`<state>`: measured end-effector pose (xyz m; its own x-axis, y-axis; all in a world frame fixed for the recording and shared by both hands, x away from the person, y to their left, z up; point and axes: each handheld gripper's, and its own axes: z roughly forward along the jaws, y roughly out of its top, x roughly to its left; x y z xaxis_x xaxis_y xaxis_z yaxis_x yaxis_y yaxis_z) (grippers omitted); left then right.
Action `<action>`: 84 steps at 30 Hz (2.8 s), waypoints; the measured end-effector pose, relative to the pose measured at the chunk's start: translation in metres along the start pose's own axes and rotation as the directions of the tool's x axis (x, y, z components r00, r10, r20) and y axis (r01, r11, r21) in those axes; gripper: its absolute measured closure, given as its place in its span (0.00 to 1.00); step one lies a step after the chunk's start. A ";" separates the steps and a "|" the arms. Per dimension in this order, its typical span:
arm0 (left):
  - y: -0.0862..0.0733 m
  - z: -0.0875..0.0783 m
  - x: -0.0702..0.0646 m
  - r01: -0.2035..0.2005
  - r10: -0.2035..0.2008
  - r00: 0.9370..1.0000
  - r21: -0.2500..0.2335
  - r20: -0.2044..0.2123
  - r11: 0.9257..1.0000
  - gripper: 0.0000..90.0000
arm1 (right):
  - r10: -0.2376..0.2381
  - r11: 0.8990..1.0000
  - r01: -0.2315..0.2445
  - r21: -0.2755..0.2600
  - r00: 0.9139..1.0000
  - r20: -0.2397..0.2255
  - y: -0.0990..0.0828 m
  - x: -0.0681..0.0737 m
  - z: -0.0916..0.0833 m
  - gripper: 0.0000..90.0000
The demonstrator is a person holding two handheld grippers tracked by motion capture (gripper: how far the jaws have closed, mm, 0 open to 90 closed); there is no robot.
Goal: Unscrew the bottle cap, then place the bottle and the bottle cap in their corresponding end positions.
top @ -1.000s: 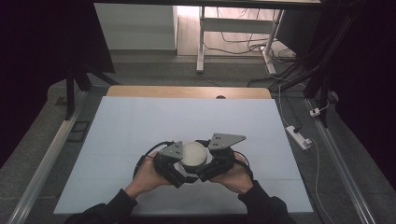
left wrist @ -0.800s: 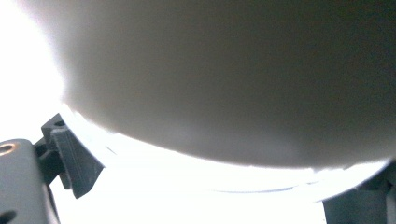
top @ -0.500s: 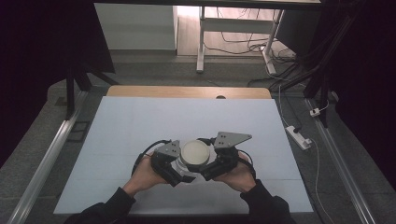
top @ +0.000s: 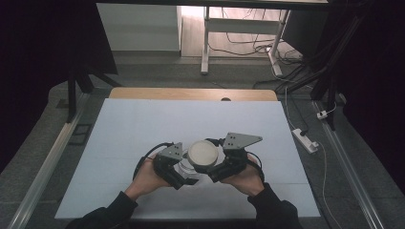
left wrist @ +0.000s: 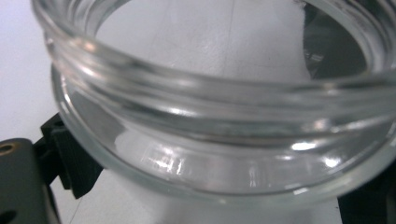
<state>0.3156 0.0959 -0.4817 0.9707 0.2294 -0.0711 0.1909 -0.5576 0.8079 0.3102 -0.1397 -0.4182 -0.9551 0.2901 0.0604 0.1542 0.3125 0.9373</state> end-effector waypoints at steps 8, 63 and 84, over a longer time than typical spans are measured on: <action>-0.003 -0.002 -0.001 0.003 -0.003 1.000 0.004 -0.011 1.000 0.08 | 0.006 1.000 -0.006 0.003 1.000 0.022 -0.001 -0.004 -0.002 0.08; -0.003 -0.020 0.048 0.114 -0.124 0.973 -0.064 -0.193 0.991 0.08 | 0.001 0.998 -0.004 0.067 0.999 0.047 -0.032 0.005 -0.002 0.08; 0.004 0.012 0.072 0.116 -0.125 0.969 -0.056 -0.211 0.992 0.08 | -0.005 0.994 0.001 0.112 0.999 0.033 -0.058 0.011 0.011 0.08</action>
<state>0.3879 0.1006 -0.4902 0.8864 0.4606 -0.0467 0.2939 -0.4820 0.8254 0.2935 -0.1446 -0.4752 -0.9468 0.3187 0.0447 0.1808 0.4119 0.8931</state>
